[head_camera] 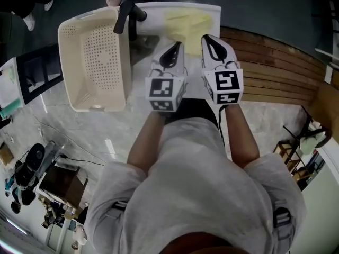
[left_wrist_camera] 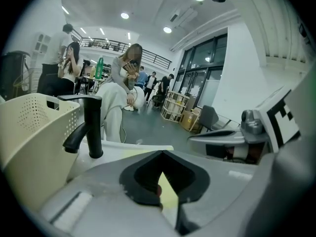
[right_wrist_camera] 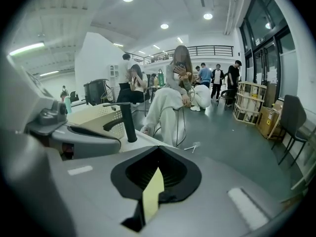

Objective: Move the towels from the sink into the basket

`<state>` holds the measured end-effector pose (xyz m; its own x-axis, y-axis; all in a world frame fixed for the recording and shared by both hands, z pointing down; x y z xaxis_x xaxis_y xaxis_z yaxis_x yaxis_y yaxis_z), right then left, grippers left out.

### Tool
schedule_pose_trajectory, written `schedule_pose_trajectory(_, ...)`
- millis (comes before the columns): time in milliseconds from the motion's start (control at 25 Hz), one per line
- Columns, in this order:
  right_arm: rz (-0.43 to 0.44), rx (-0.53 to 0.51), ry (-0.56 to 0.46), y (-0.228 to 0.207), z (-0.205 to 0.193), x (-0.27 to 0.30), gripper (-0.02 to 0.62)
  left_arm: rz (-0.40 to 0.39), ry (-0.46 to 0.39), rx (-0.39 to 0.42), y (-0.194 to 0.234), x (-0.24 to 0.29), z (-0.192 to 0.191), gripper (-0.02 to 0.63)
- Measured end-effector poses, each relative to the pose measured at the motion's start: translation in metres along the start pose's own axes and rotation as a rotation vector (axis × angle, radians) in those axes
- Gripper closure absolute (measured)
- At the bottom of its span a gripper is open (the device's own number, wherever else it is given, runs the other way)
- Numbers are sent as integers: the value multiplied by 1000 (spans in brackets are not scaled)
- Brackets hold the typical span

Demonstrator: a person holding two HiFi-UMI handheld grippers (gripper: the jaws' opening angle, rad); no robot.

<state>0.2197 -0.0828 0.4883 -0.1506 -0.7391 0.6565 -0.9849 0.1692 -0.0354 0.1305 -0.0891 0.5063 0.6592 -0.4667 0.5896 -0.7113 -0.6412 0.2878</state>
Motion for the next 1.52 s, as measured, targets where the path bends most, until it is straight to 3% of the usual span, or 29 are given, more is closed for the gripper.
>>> schedule_pose_trajectory(160, 8, 17, 41, -12, -9, 22, 574, 24, 20, -13, 5, 12, -4, 586)
schedule_pose_trajectory(200, 18, 21, 49, -14, -11, 28, 504, 32, 26, -17, 7, 15, -6, 586)
schedule_pose_trajectory(280, 34, 20, 66, -16, -15, 39, 466, 48, 38, -24, 11, 18, -10, 586)
schedule_pose_trajectory(680, 28, -130, 184, -23, -37, 89, 359, 118, 77, -47, 24, 17, -26, 586)
schedule_pose_trajectory(880, 20, -185, 274, -27, -52, 110, 375, 146, 86, -55, 28, 13, -32, 586)
schedule_pose_trajectory(920, 9, -192, 282, -29, -54, 112, 412, 149, 87, -56, 29, 13, -32, 586)
schedule_pose_trajectory(1000, -17, -192, 267, -33, -51, 111, 554, 154, 84, -58, 29, 11, -31, 586)
schedule_pose_trajectory(1040, -25, -190, 252, -34, -49, 108, 583, 158, 81, -57, 29, 10, -30, 586)
schedule_pose_trajectory(1520, -10, -157, 40, 3, 4, 44, 586, 158, -27, -18, 30, -24, 0, 586)
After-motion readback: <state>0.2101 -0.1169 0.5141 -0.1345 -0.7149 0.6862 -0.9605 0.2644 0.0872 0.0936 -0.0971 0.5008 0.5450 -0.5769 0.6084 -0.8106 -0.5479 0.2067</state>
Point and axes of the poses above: the fingertips, and each gripper's own axes: x forward along the fingers, y to its left, z out of its top, the point moved 2 cm from there along -x, backward along the fingers, and after that the axes turned 8 degrees about y, right-handed, at the moved point
